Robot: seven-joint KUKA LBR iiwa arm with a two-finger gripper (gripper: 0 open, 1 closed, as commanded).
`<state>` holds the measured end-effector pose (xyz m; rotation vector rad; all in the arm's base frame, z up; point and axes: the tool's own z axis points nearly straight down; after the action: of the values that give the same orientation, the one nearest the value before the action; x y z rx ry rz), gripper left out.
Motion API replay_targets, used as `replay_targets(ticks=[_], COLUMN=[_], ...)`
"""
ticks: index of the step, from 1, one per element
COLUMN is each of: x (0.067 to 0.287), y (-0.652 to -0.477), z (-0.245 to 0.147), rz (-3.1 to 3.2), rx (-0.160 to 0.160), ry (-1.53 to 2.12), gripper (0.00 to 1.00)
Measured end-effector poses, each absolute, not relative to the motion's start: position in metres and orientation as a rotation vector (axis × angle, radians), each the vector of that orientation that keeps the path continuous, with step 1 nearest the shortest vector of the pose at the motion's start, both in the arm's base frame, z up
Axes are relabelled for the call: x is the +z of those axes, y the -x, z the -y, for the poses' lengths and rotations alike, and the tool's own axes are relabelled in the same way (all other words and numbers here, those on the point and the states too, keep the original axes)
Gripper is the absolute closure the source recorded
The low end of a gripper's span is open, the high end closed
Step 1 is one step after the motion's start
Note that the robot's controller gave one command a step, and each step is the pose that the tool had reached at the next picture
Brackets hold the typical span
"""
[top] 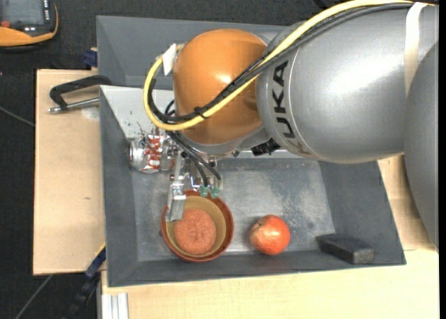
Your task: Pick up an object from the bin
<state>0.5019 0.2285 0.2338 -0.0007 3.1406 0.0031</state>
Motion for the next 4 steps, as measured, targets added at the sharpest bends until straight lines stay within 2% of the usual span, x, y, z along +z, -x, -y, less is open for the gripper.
replay_targets(ticks=[1,2,3,4], x=[0.205,0.076,0.081,0.182], y=[-0.538,-0.552,-0.554,-0.597], z=[-0.144,-0.079,-0.083,-0.132], rz=[-3.140,-3.144,-3.135,-3.119], rx=[-0.003,-0.004,0.003,0.010], ry=[0.066,0.133,0.136,0.158], gripper=[0.00,0.00,1.00,1.00])
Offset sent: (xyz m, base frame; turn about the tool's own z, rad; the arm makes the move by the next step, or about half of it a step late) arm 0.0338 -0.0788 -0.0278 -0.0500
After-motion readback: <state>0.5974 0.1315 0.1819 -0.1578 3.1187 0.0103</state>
